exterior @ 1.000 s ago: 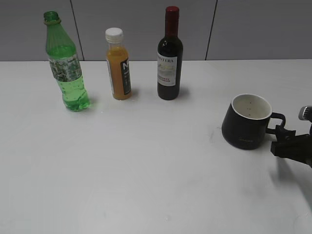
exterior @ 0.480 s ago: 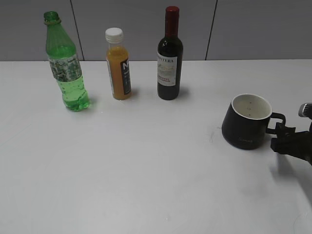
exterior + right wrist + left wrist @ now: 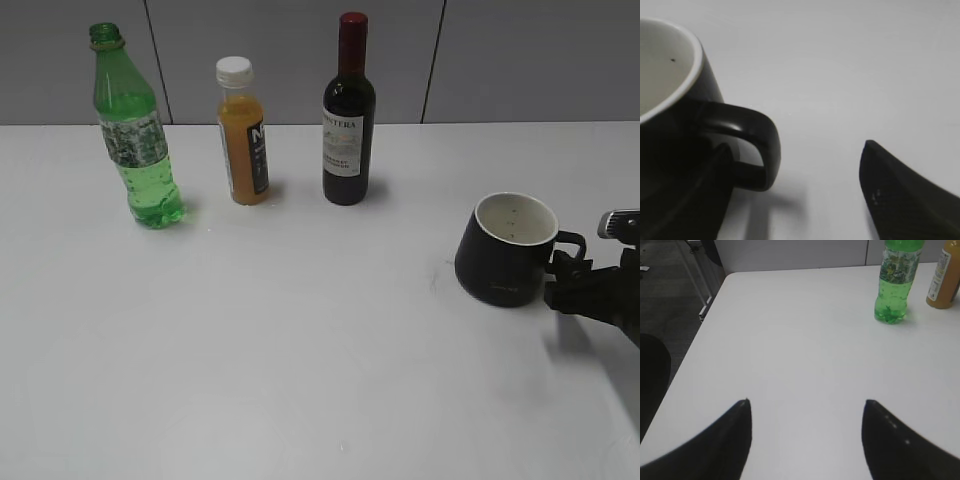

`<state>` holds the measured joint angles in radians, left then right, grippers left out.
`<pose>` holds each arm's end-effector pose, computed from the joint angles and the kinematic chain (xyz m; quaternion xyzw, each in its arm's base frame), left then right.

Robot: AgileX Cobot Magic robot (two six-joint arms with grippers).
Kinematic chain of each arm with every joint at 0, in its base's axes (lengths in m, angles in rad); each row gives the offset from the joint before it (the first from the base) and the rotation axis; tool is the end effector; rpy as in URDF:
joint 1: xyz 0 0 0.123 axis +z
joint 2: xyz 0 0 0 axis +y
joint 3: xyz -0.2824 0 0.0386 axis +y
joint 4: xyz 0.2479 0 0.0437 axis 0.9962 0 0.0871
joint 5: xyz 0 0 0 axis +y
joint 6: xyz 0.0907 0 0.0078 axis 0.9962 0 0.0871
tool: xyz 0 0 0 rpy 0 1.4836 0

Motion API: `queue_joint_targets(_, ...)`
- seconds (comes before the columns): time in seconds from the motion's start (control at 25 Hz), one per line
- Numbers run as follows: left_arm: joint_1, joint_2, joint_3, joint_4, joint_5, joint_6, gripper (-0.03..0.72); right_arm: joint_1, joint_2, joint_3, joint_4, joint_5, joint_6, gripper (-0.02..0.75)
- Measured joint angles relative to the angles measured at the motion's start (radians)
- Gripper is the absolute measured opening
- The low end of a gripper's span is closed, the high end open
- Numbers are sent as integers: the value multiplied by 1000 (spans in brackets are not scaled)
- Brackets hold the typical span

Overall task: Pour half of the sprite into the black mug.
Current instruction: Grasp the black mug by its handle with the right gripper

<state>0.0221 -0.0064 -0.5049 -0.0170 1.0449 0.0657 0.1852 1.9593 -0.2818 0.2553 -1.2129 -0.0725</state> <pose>-0.0057 -0.0015 0.2798 0.0188 0.8458 0.0149 0.5329 0.2414 0.0233 0.0850 -0.0024 0.8270 -0.0421 0.5606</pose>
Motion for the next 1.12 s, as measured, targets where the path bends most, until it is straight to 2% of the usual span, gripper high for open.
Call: queue_joint_targets(1.12,0,0,0,0,0,0,526,-35,5,-39,-27,0,-14,592)
